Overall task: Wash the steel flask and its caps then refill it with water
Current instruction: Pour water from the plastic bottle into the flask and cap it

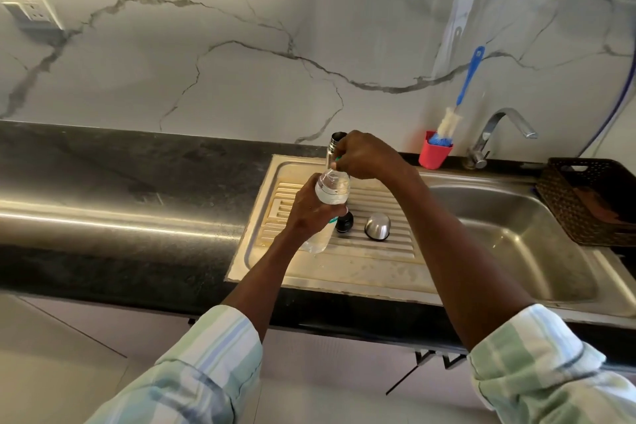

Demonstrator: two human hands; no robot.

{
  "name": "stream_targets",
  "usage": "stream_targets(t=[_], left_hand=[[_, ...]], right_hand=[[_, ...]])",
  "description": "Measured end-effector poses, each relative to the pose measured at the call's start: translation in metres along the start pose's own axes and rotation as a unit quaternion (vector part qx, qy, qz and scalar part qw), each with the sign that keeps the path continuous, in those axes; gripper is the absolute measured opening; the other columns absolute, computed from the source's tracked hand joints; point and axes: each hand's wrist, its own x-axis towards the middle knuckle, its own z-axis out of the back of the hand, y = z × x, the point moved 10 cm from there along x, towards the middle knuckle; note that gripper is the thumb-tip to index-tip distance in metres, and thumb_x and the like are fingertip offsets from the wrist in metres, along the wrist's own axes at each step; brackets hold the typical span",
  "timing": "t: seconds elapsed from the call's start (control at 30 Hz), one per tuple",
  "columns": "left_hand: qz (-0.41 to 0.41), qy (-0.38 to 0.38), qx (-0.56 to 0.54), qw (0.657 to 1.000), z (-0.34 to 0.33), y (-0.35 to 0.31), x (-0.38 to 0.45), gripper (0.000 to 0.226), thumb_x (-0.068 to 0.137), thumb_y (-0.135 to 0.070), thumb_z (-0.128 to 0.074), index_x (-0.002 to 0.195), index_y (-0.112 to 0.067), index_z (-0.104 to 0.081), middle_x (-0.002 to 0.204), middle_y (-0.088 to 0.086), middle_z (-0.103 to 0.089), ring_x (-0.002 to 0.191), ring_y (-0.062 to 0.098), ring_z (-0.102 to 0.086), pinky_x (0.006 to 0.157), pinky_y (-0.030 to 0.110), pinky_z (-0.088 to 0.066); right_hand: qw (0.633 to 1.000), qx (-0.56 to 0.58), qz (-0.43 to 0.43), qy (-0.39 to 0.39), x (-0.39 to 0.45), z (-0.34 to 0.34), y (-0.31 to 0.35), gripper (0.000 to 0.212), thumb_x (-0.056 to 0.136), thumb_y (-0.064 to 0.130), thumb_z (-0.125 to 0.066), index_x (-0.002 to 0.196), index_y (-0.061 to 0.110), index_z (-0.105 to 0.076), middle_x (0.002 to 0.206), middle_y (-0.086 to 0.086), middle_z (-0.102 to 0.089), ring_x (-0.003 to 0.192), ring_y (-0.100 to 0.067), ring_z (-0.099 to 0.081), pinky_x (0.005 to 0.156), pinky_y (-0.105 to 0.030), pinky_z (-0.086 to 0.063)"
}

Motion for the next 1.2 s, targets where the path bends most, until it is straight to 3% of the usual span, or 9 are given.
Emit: stream_targets(t=[0.1,0.17,0.33,0.43,0.57,0.8,1.0,1.1,1.2], left_hand=[[0.004,0.003,-0.006,1.000,-0.009,-0.005,-0.001,0.060,0.066,-0.018,-0.089,0.114,-0.023,-0.052,0.094,-0.015,-0.060,0.083,-0.002,-0.059,0.072,0.011,-0.043],[0.006,0.005,-0.011,1.000,-0.014,-0.011,-0.002,0.061,0.067,-0.016,-0.089,0.113,-0.026,-0.050,0.093,-0.019,-0.058,0.082,-0.007,-0.057,0.068,0.004,-0.040],[0.005,0.010,-0.021,1.000,-0.028,-0.024,0.002,0.057,0.066,-0.013,-0.088,0.111,-0.025,-0.055,0.095,-0.015,-0.062,0.081,-0.007,-0.060,0.066,0.004,-0.042],[0.003,0.011,-0.036,0.999,-0.038,-0.030,0.004,0.057,0.066,-0.010,-0.087,0.110,-0.027,-0.056,0.090,-0.018,-0.064,0.078,-0.011,-0.062,0.065,0.003,-0.045],[0.007,0.010,-0.051,0.999,-0.052,-0.034,0.005,0.059,0.064,-0.008,-0.087,0.114,-0.022,-0.058,0.091,-0.014,-0.068,0.079,-0.009,-0.064,0.066,0.007,-0.048],[0.008,0.007,-0.063,0.998,-0.069,-0.043,0.008,0.056,0.065,-0.002,-0.084,0.115,-0.011,-0.060,0.093,-0.005,-0.069,0.077,-0.004,-0.065,0.064,0.009,-0.050],[0.023,0.001,-0.065,0.998,-0.082,-0.046,0.011,0.057,0.064,-0.006,-0.084,0.114,-0.016,-0.059,0.092,-0.005,-0.071,0.078,0.001,-0.067,0.069,0.020,-0.053],[0.017,-0.011,-0.068,0.997,-0.087,-0.049,0.013,0.062,0.065,-0.006,-0.086,0.118,-0.022,-0.058,0.099,-0.008,-0.070,0.086,-0.002,-0.067,0.074,0.020,-0.054],[0.021,-0.014,-0.071,0.997,-0.093,-0.049,0.016,0.060,0.063,-0.012,-0.087,0.116,-0.020,-0.060,0.100,-0.003,-0.072,0.088,0.007,-0.069,0.082,0.035,-0.059]], right_hand=[[0.999,0.001,0.014,0.029,-0.004,0.004,-0.001,0.032,0.090,0.013,-0.065,0.122,0.013,-0.064,0.115,-0.005,-0.063,0.089,-0.014,-0.052,0.062,-0.018,-0.036],[1.000,0.009,0.012,0.025,-0.004,0.008,-0.006,0.042,0.089,0.029,-0.069,0.127,0.013,-0.061,0.117,-0.003,-0.062,0.097,-0.017,-0.055,0.072,-0.024,-0.039],[0.997,0.000,-0.068,-0.040,-0.003,0.019,-0.041,0.043,0.085,0.057,-0.064,0.089,0.014,-0.059,0.068,0.004,-0.055,0.064,-0.014,-0.053,0.056,-0.026,-0.036],[0.997,-0.004,-0.067,-0.041,-0.003,0.022,-0.051,0.033,0.085,0.042,-0.069,0.085,0.011,-0.059,0.068,0.001,-0.054,0.067,-0.015,-0.053,0.052,-0.026,-0.033],[0.999,-0.016,-0.048,0.008,-0.005,0.027,-0.057,0.023,0.086,0.020,-0.068,0.105,0.008,-0.068,0.086,-0.006,-0.068,0.075,-0.022,-0.067,0.061,-0.030,-0.052],[0.997,-0.024,-0.070,-0.035,-0.004,0.040,-0.083,0.049,0.088,0.057,-0.060,0.068,0.014,-0.050,0.066,-0.002,-0.056,0.061,-0.015,-0.053,0.057,-0.028,-0.038],[0.999,-0.033,0.008,0.035,-0.001,0.037,-0.084,0.023,0.089,0.018,-0.064,0.110,0.010,-0.069,0.103,-0.008,-0.070,0.090,-0.022,-0.064,0.079,-0.035,-0.054],[0.998,-0.013,0.032,0.046,-0.002,0.042,-0.084,0.048,0.087,0.037,-0.069,0.127,0.012,-0.059,0.124,-0.005,-0.062,0.106,-0.023,-0.060,0.090,-0.035,-0.050],[0.999,-0.024,-0.012,0.019,0.003,0.044,-0.101,0.056,0.086,0.061,-0.059,0.106,0.009,-0.064,0.091,-0.001,-0.065,0.081,-0.018,-0.059,0.067,-0.030,-0.044]])
